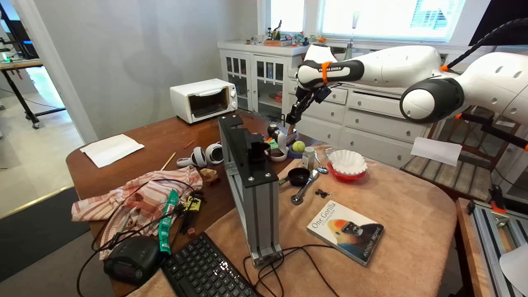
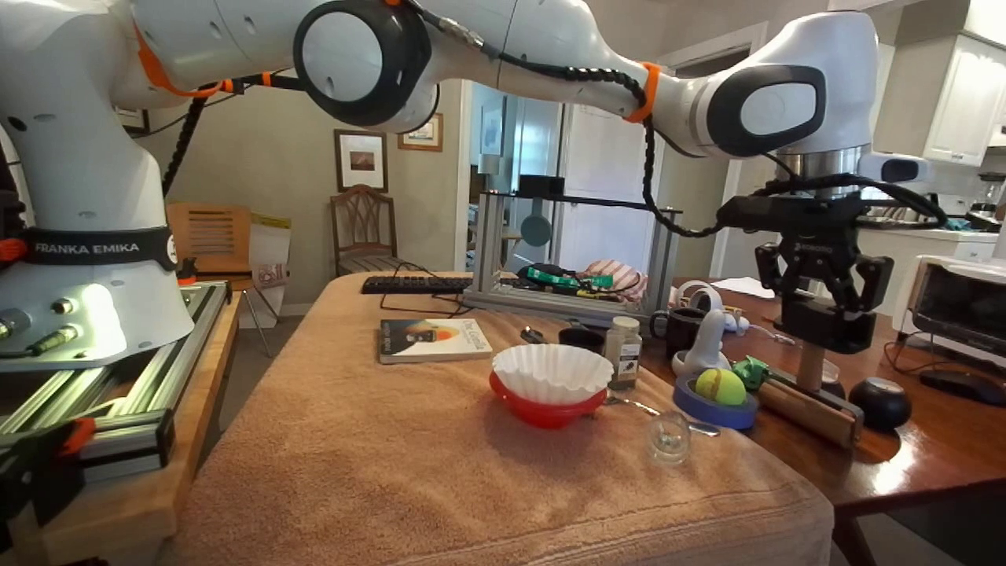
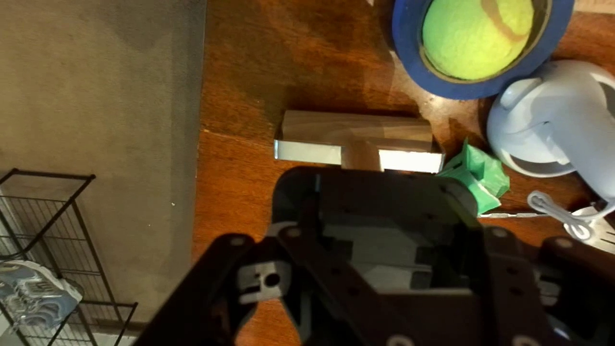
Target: Remove the wooden roller from the silver platform and use it to push some of the items on the right side of the table forward
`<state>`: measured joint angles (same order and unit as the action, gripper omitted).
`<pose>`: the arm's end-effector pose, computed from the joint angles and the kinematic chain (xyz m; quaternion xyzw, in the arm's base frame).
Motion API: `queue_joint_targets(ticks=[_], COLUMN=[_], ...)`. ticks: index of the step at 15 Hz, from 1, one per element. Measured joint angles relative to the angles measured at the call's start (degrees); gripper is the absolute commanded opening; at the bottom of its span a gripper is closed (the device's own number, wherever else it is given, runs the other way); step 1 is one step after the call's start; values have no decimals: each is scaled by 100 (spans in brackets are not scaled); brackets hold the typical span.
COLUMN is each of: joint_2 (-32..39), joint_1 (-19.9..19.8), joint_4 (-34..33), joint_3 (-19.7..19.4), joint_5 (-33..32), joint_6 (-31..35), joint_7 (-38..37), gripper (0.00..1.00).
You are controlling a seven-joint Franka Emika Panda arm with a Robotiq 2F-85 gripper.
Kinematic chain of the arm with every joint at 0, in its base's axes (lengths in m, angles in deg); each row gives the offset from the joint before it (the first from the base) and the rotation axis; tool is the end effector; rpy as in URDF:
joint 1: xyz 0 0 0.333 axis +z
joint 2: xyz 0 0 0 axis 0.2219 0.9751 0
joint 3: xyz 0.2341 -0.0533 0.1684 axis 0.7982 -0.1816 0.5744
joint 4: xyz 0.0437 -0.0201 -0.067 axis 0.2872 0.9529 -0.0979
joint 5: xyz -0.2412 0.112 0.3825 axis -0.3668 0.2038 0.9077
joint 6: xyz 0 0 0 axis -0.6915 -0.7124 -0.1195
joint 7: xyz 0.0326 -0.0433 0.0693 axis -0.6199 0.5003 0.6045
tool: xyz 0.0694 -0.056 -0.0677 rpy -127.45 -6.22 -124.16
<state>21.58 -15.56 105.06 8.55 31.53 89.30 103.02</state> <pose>0.7831 -0.4108 0.2167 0.9908 0.0064 0.1291 0.0406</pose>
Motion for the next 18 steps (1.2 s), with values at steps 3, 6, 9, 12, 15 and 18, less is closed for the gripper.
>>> queue_joint_targets(ticks=[3, 6, 9, 12, 15, 18], joint_2=[0, 2, 7, 47, 136, 235], joint_1=[10, 13, 48, 166, 307, 367], joint_4=[-4, -6, -6, -6, -6, -6], joint_3=[-30, -12, 102, 179, 170, 158], joint_5=[-5, 10, 63, 99, 99, 99], joint_6=[-12, -6, 2, 177, 549, 983], joint_7=[24, 33, 57, 72, 71, 18], gripper=[37, 37, 37, 37, 37, 37])
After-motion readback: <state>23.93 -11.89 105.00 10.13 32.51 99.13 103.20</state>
